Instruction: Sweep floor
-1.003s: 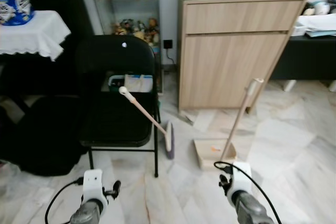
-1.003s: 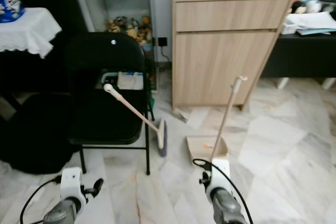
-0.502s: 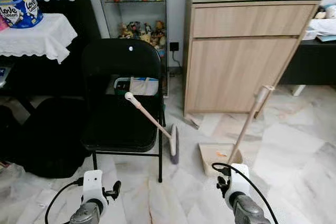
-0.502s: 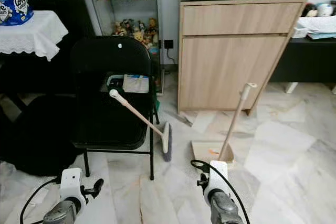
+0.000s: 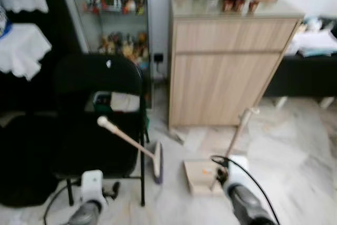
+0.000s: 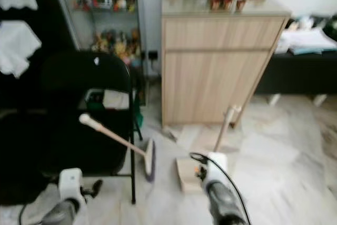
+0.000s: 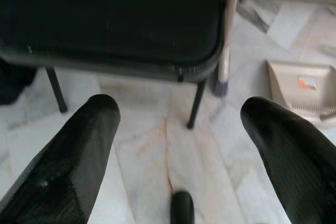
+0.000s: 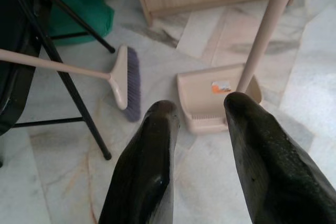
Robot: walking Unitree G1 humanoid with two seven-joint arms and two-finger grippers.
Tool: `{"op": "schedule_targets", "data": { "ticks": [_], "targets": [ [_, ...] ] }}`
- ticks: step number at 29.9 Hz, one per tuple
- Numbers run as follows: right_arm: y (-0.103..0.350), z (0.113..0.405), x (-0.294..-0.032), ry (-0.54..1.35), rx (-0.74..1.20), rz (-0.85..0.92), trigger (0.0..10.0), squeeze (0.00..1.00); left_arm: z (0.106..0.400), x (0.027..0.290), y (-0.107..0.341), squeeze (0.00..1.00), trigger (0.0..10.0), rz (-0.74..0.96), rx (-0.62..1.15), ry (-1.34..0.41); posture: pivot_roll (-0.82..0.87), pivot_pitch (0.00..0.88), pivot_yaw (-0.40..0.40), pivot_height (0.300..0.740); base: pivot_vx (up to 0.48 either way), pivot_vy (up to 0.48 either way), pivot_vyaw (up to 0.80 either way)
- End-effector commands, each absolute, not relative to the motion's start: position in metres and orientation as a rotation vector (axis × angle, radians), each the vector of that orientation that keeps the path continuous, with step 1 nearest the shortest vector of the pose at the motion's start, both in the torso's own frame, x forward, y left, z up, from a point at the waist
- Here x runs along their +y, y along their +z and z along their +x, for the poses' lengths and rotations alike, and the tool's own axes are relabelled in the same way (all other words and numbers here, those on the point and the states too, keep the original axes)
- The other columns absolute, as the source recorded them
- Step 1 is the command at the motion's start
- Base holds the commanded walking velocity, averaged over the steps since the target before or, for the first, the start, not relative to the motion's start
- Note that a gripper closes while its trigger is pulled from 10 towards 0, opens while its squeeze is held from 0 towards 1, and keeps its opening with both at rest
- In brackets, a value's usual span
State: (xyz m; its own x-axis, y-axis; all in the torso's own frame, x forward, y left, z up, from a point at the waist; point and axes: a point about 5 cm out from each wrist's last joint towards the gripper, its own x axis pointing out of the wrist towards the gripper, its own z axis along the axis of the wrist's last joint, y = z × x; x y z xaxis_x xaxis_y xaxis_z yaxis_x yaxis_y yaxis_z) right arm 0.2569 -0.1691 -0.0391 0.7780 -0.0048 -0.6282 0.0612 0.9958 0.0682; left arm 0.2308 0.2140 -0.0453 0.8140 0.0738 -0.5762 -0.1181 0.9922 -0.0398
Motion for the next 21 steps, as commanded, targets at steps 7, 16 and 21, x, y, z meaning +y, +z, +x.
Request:
{"op": "schedule_targets", "data": {
  "ticks": [7, 16, 21],
  "targets": [
    [-0.041, 0.254, -0.177, -0.056, 0.693, 0.084, 10.0, 0.00, 0.232, 0.215, -0.045, 1.00, 10.0, -0.085, 0.613, 0.121, -0.09, 0.000, 0.008, 0.740, 0.000, 0.000, 0.00],
    [-0.041, 0.253, -0.177, -0.056, 0.693, 0.085, 10.0, 0.00, 0.240, 0.216, -0.036, 1.00, 10.0, -0.164, 0.525, 0.134, -0.09, 0.000, 0.007, 0.740, 0.000, 0.000, 0.00],
    [-0.041, 0.253, -0.176, -0.054, 0.691, 0.086, 10.0, 0.00, 0.247, 0.211, -0.031, 1.00, 10.0, -0.176, 0.497, 0.118, -0.09, 0.000, 0.009, 0.740, 0.000, 0.000, 0.00]
  ]
}}
